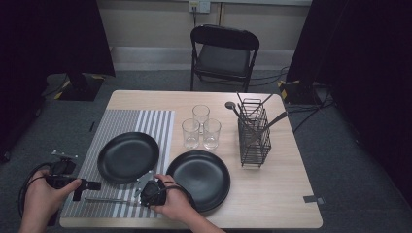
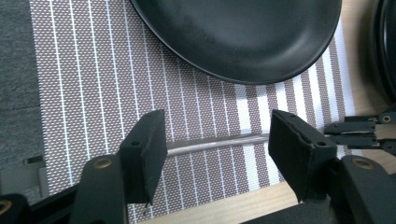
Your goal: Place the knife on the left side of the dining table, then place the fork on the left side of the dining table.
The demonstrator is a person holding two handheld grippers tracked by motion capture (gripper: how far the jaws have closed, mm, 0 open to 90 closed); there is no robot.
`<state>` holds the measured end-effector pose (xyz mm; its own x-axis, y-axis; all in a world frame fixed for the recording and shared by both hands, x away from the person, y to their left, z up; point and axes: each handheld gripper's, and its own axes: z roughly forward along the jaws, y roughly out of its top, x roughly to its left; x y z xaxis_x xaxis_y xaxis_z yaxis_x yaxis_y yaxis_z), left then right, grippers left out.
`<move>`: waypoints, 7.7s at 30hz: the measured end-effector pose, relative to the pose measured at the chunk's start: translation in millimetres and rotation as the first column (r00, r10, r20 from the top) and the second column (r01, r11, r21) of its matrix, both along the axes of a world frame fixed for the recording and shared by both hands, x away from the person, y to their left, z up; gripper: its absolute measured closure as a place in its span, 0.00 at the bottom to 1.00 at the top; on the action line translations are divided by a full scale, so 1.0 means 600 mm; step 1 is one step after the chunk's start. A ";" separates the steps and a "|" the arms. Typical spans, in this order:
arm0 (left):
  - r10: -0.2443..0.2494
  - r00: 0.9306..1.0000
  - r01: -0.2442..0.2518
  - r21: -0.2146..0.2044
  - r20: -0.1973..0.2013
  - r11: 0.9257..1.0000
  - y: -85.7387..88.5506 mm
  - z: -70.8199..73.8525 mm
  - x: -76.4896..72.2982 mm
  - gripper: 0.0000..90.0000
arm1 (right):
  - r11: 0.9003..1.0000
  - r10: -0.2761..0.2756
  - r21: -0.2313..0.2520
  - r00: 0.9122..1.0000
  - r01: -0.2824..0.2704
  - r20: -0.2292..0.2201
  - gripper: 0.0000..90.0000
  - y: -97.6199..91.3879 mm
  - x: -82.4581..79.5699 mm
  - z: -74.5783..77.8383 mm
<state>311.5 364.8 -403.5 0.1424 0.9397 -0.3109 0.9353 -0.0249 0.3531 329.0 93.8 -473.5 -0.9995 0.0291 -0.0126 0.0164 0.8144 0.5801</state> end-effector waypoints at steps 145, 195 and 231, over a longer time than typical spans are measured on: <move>-0.157 0.972 0.178 -0.114 0.174 0.977 -0.126 0.035 0.083 0.29 | 0.950 -0.300 0.062 0.950 0.306 -0.083 0.21 -0.225 0.086 0.099; -0.190 0.968 0.207 -0.095 0.166 0.974 -0.123 0.034 0.079 0.28 | 0.924 -0.379 0.032 0.924 0.381 -0.046 0.21 -0.339 0.099 0.153; -0.196 0.967 0.215 -0.108 0.160 0.971 -0.130 0.025 0.091 0.28 | 0.885 -0.459 0.068 0.888 0.460 -0.032 0.22 -0.417 0.108 0.210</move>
